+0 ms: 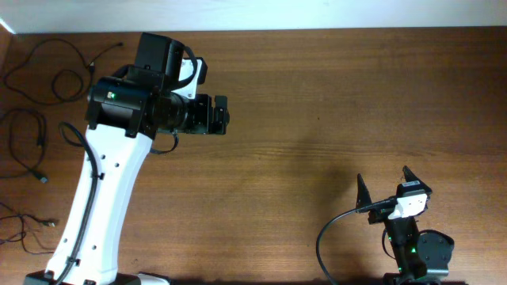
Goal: Untangle cables
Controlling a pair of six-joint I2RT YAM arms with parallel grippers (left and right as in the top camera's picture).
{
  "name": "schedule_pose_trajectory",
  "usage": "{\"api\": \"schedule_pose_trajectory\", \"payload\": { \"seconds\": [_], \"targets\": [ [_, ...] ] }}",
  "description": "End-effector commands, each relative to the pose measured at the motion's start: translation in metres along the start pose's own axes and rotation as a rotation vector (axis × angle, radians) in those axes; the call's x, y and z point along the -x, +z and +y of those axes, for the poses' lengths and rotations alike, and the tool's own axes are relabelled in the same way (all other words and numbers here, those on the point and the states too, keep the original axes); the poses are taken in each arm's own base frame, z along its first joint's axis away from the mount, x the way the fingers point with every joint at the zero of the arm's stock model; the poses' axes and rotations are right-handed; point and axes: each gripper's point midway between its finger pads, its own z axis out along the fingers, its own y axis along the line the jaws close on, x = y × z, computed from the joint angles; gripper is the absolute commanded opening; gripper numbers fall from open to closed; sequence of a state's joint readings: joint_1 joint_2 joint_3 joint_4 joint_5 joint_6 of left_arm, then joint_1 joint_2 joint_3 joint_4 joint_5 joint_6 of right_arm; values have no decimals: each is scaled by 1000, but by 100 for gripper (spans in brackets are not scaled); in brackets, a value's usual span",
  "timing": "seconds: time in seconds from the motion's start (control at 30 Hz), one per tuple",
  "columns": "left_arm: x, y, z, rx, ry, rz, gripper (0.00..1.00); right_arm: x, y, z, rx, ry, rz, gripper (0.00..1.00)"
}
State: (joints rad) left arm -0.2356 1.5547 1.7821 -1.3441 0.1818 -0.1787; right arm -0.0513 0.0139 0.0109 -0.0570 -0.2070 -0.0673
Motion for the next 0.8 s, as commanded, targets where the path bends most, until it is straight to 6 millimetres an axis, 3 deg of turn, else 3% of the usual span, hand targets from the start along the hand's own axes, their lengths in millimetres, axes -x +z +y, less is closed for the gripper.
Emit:
{"api": "schedule_pose_trajectory", "payload": {
  "seconds": [0.0, 0.77],
  "targets": [
    [0, -1, 0, 5, 15, -5, 99, -7, 1, 0, -1, -3, 26, 98],
    [0, -1, 0, 5, 15, -5, 99, -2, 0, 0, -4, -4, 3, 98]
  ]
}}
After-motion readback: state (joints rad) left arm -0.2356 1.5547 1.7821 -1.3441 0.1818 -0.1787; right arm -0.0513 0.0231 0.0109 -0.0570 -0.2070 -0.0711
